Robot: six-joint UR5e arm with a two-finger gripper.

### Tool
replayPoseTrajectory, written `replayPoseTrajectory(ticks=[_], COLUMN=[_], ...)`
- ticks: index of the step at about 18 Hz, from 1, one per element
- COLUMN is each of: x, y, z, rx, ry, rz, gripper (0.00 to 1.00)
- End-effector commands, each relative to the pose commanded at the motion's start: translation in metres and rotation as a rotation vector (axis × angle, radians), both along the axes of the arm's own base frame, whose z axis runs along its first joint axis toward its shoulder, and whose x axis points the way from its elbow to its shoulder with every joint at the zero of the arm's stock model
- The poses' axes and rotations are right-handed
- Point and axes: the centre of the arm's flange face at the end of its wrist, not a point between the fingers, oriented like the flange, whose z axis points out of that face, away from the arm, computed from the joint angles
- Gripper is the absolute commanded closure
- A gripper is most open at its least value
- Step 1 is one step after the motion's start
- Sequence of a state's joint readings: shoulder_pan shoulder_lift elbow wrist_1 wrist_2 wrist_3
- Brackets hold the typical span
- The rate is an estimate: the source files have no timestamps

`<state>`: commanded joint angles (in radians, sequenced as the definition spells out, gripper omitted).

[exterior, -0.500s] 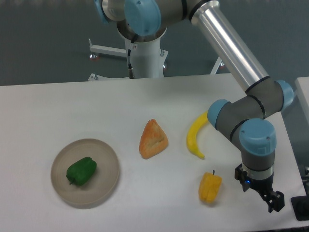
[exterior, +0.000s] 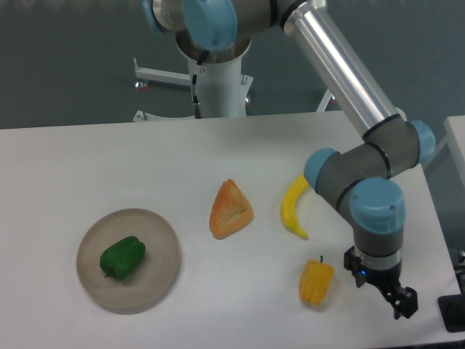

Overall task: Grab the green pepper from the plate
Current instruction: 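Move the gripper across the table to above the green pepper on the plate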

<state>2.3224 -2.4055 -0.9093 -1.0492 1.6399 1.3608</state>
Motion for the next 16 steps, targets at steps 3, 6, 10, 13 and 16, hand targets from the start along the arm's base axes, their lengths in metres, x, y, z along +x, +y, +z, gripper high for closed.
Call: replayPoseTrajectory(ticks=[3,6,10,13,16], x=[0.028,0.075,0.149,0.206,0.269], y=[-0.012,-0.011,-0.014,-0.006,0.013], z=[0.015,0.031,0.037,0.029,0.018], rx=[0.02,0.087,0.109,0.13,0.124], ry=[-0.042,-0.13,-0.252,-0.362,-0.452], rz=[0.061,0.225,0.367,0.49,0.534], gripper=[0.0,0.0,0.0,0.0,0.0])
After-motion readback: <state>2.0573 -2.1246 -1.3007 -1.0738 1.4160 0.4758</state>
